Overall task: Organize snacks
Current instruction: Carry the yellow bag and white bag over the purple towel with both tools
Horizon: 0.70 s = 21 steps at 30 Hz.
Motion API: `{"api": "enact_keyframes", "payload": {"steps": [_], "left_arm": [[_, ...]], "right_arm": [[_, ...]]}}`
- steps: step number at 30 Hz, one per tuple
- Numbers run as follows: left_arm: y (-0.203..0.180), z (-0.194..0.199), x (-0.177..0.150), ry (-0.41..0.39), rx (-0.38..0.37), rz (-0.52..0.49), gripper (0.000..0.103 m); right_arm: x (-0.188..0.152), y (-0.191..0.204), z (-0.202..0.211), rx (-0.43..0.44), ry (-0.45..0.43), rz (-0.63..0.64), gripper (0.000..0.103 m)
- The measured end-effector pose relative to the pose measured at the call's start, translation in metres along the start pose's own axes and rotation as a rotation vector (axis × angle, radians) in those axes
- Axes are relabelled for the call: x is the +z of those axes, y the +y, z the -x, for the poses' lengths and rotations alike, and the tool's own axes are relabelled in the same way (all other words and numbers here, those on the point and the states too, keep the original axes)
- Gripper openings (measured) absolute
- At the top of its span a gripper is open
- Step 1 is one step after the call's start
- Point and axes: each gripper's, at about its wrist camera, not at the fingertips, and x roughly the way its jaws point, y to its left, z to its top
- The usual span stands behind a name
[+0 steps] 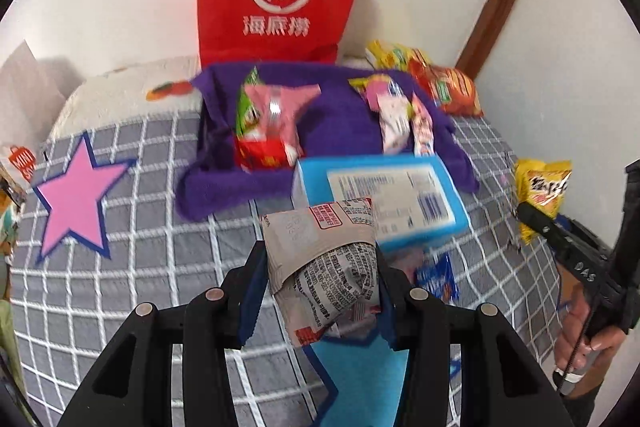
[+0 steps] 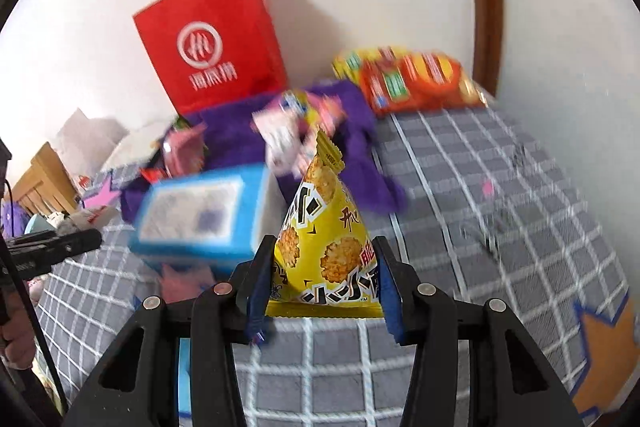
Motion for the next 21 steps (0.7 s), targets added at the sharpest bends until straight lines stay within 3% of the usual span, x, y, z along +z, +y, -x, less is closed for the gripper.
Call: {"api": "enact_keyframes", "payload": {"steps": [12,21], "left_arm": [[0.025,0.012,0.069,-0.099,0.077,0.048,0.045],[0.033,0.004,0.111,-0.132,0.046,0.084,0.045]], "right_arm": [[0.092,0.059,-0.019,0.029,-0.032,0.092,0.047],[0.140,0.079,-0.050,0.071,-0.021,0.085,0.047]]}}
